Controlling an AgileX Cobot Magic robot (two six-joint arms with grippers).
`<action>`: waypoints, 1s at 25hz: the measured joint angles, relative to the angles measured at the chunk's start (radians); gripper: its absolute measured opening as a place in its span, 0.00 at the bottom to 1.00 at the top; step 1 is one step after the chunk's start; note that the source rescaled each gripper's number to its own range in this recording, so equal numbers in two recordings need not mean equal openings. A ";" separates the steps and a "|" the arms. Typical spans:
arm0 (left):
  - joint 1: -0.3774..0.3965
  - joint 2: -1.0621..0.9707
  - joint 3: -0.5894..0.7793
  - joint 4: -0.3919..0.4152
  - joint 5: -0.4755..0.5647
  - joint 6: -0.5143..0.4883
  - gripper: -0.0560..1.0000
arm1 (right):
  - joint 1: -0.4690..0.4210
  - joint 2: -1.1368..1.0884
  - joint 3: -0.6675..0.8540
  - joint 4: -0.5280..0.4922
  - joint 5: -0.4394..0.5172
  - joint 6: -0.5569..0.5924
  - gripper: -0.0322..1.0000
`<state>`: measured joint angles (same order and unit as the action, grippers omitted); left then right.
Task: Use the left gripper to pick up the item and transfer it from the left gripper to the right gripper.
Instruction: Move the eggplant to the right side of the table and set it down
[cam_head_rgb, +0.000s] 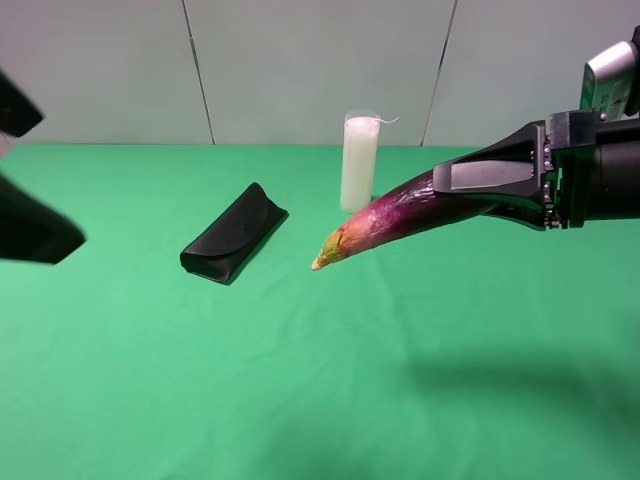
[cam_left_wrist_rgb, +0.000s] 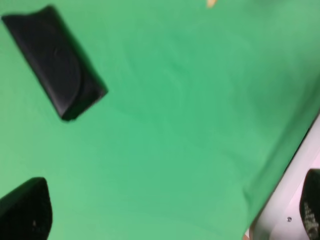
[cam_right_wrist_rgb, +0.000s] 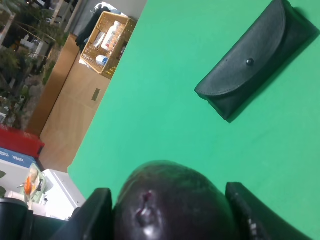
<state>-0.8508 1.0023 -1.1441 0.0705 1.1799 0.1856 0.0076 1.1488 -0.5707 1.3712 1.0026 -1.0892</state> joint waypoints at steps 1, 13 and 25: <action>0.000 -0.030 0.031 0.003 0.001 -0.014 1.00 | 0.000 0.000 0.000 0.000 0.000 0.000 0.03; 0.000 -0.462 0.393 0.007 0.001 -0.170 0.98 | 0.000 0.000 0.000 -0.001 -0.001 0.000 0.03; 0.000 -0.763 0.654 0.007 -0.095 -0.231 0.98 | 0.000 0.000 0.000 -0.038 -0.003 0.045 0.03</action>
<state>-0.8508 0.2390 -0.4896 0.0777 1.0853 -0.0454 0.0076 1.1488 -0.5707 1.3327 0.9994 -1.0444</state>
